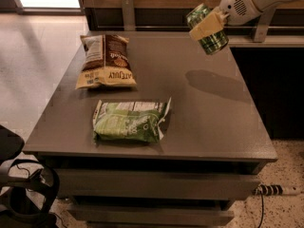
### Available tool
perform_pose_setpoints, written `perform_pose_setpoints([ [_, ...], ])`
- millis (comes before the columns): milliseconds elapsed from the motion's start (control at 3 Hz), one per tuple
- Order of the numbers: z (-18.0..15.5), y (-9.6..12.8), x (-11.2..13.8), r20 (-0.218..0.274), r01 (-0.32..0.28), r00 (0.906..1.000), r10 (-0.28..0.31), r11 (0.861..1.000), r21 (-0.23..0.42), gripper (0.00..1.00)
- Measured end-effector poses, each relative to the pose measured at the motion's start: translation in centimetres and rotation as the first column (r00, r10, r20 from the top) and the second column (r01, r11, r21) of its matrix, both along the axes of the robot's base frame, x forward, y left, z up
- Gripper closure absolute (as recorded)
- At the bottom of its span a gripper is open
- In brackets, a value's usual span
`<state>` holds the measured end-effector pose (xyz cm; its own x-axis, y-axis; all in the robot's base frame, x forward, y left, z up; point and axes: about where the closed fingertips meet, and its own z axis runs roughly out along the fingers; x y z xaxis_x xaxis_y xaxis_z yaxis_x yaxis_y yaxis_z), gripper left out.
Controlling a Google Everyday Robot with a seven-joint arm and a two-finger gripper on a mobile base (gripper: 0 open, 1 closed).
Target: Place green can upright
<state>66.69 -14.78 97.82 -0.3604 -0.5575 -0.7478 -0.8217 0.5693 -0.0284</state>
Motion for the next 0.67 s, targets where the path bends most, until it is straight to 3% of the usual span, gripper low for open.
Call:
perform_pose_setpoints([
  [333,0.73,0.68,-1.27,0.125,-0.087,0.9895,0.073,0.991,0.105,1.00],
  [667,0.56,1.57,-1.70,0.227,-0.162,0.9664,0.120,0.971,0.177,1.00],
])
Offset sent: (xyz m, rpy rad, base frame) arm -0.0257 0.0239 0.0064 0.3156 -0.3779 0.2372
